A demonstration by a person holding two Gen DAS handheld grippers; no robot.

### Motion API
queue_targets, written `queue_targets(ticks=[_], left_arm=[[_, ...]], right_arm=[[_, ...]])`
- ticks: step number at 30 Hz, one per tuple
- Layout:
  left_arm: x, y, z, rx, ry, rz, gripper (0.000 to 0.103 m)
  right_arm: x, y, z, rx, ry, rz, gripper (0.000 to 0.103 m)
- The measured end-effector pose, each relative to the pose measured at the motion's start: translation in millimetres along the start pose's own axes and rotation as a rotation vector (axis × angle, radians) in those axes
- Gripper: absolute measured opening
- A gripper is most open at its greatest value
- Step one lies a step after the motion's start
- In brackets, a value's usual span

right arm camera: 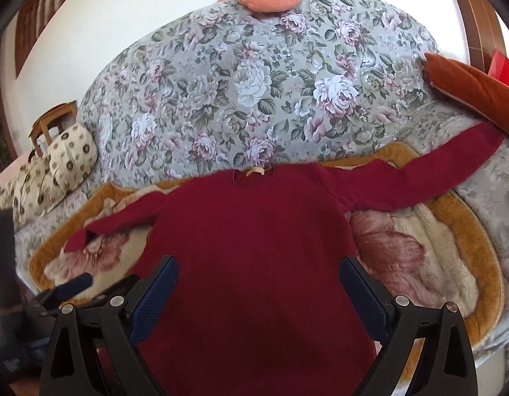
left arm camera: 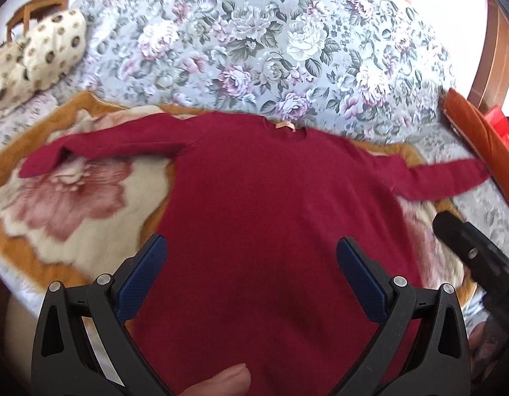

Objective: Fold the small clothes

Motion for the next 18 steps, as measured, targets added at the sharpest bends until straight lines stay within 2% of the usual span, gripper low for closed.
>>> queue_targets(ticks=[2, 4, 5, 9, 12, 15, 18], left_arm=[[6.5, 21.8, 3.2, 0.032, -0.014, -0.075, 0.103], [17.3, 32.6, 3.4, 0.018, -0.010, -0.133, 0.103], [21.3, 33.2, 2.5, 0.010, -0.012, -0.138, 0.103], [24.4, 21.1, 3.2, 0.004, -0.006, -0.074, 0.103], [26.3, 21.4, 3.6, -0.011, 0.003, -0.072, 0.103], [27.8, 24.7, 2.1, 0.006, -0.014, -0.082, 0.103], [28.8, 25.6, 5.5, 0.068, -0.032, -0.087, 0.103]], right_arm=[[-18.1, 11.3, -4.5, 0.028, -0.012, 0.020, 0.097], [-29.0, 26.4, -10.2, 0.029, -0.030, 0.014, 0.097], [-32.1, 32.8, -11.3, 0.033, -0.037, 0.007, 0.097], [-30.1, 67.1, 2.1, 0.091, -0.067, -0.046, 0.097], [-13.0, 84.2, 18.0, 0.110, -0.030, -0.148, 0.094], [-15.1, 81.8, 24.7, 0.103, -0.002, -0.132, 0.094], [-11.8, 82.1, 23.6, 0.098, -0.014, -0.137, 0.094]])
Point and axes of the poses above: each gripper's, at about its wrist camera, not at the fingertips, and y roughly the way its jaws point, z to its right, x to its underside, the point moved 10 cm from there along y, roughly the way its jaws point, and after that the axes turned 9 degrees about y, right-handed, at the moved point
